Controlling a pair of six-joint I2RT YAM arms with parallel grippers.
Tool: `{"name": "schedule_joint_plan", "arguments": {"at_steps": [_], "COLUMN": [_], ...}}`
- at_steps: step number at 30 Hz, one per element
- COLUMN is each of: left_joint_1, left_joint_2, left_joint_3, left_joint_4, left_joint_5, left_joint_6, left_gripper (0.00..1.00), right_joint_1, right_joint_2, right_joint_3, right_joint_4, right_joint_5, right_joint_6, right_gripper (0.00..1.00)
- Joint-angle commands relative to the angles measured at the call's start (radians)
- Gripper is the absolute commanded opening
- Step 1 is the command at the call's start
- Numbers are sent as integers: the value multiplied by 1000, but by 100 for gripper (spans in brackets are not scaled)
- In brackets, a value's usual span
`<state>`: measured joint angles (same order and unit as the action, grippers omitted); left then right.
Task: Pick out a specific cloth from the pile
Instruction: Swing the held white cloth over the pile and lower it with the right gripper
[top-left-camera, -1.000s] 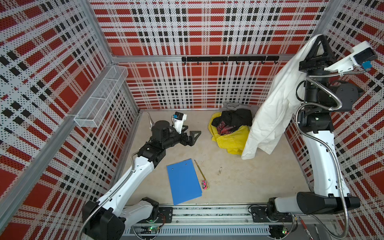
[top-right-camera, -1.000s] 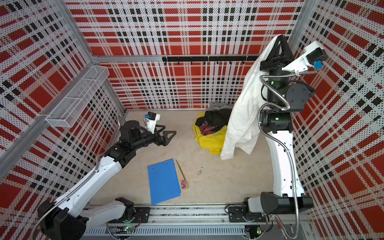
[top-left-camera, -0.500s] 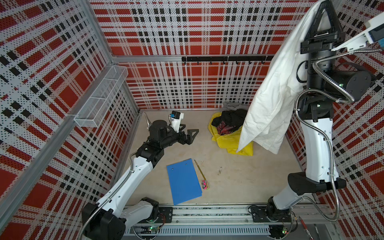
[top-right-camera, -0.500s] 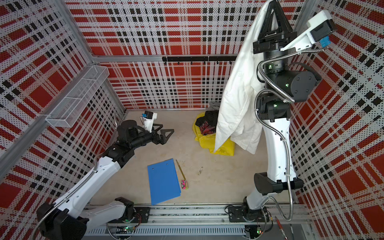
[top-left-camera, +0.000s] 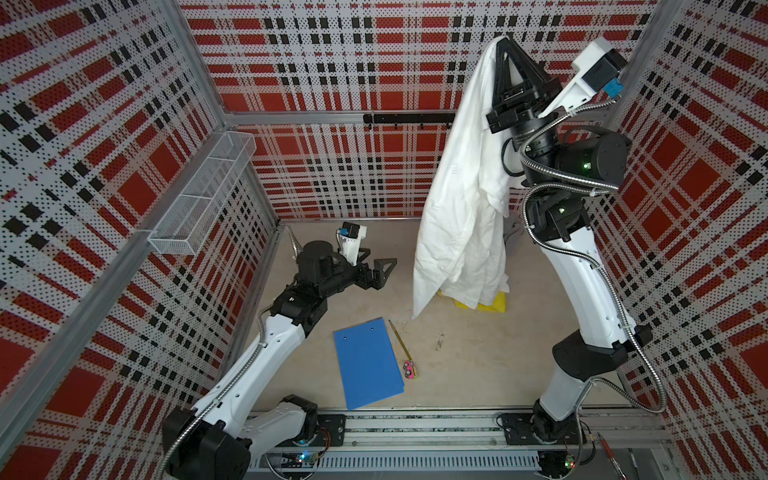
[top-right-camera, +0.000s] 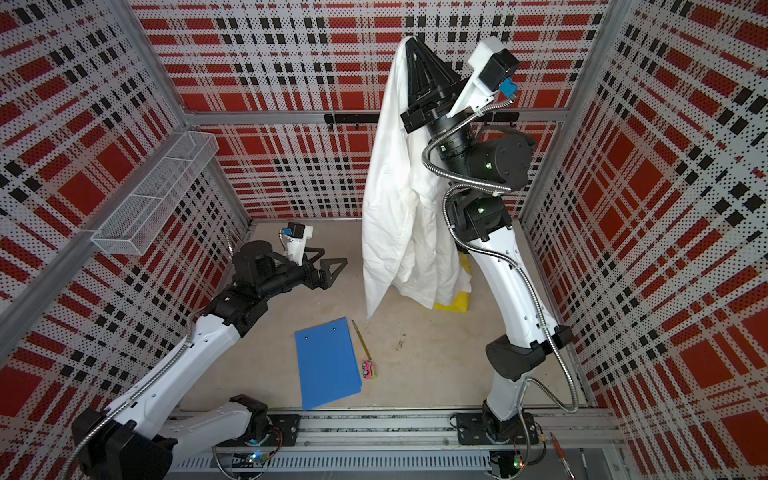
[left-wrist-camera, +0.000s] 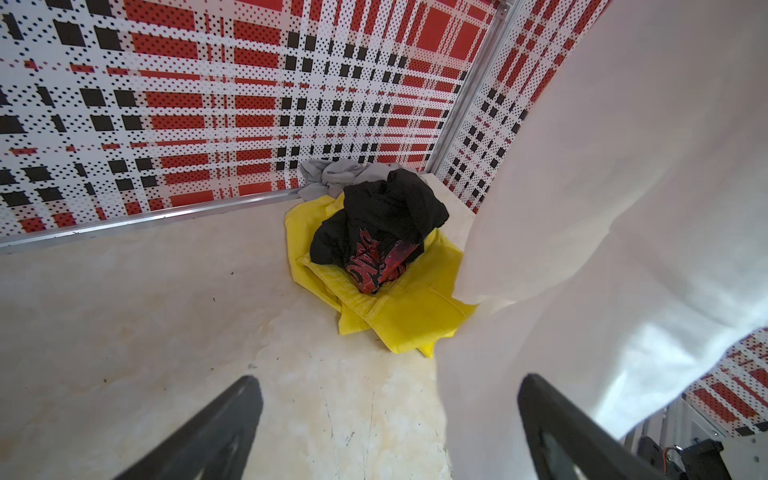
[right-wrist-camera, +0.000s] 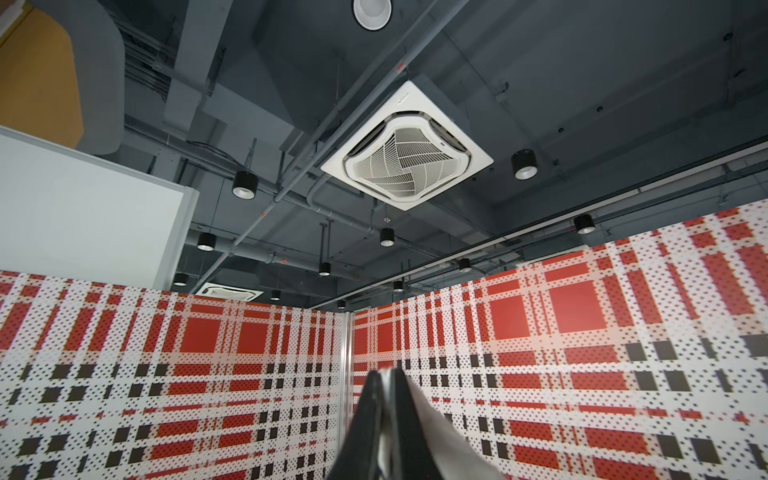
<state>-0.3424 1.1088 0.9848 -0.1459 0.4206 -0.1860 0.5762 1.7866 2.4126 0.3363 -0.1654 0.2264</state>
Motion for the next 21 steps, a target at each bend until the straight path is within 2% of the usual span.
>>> {"name": "schedule_joint_plan", "arguments": {"at_steps": [1, 6, 16, 21], "left_joint_1": [36, 96, 220, 252], "left_joint_2": [-32, -63, -116, -118], "left_joint_3": [-13, -36, -71, -78], "left_joint_4": [36, 86, 152, 173], "left_joint_5": [-3, 29, 61, 90], "left_joint_6": [-17, -57, -120, -143], "left_gripper": [99, 99, 99, 99], "right_joint_1": [70, 123, 132, 132], "right_joint_2": [-1, 37, 151, 219], "right_joint_3": [67, 72, 89, 126], "right_joint_4": [84, 91, 84, 64], "right_joint_5": [-27, -23, 38, 75], "right_joint_6": [-89, -104, -79, -76], "right_gripper": [1, 2, 2, 2]}}
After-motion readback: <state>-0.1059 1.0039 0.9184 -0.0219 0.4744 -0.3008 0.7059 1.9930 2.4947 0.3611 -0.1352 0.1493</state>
